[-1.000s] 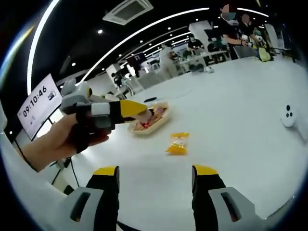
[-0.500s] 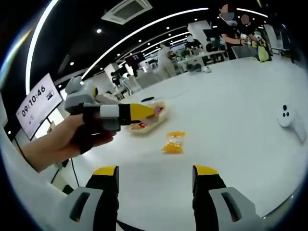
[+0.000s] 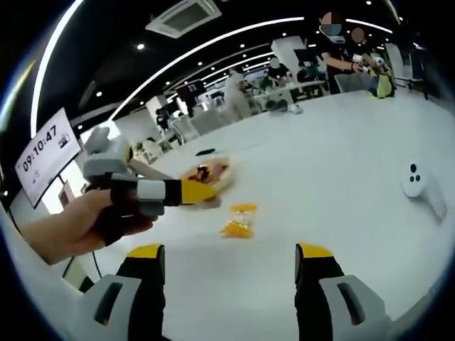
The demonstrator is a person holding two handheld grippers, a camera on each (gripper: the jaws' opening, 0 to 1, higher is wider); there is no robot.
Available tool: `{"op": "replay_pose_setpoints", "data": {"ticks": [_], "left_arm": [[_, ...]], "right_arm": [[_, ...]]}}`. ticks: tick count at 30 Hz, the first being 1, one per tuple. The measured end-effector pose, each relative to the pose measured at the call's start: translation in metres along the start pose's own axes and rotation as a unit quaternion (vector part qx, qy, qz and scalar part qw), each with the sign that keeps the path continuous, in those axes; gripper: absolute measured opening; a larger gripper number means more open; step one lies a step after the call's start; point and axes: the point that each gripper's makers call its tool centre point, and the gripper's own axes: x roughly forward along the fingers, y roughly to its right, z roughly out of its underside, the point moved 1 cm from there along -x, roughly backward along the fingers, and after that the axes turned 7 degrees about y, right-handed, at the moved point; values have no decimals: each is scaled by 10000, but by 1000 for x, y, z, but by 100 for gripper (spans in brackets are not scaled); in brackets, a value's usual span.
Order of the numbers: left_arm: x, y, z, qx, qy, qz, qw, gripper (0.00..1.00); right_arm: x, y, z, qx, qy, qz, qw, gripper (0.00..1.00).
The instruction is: Place the target food into the container with the food tongs after gripping and lifting it, then release it inside without dropping or visibly crushing the food.
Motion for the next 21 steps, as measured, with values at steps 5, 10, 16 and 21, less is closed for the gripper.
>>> {"op": "replay_pose_setpoints", "data": {"ticks": [5, 10, 16, 21], "left_arm": [[4, -2, 1, 17, -40, -87, 10000, 26], [6, -4, 0, 134, -21, -197, 9997, 26], [13, -7, 6, 201, -104, -321, 9992, 27], [14, -13, 10, 509, -161, -599, 9968, 27]], "right_arm": [[4, 6, -4, 25, 48, 114, 9999, 80], [11, 5, 0, 19, -35, 64, 10000, 80], [14, 9, -4, -35, -25, 98, 9999, 83], [16, 11, -5, -51, -61, 69, 9999, 83]]}}
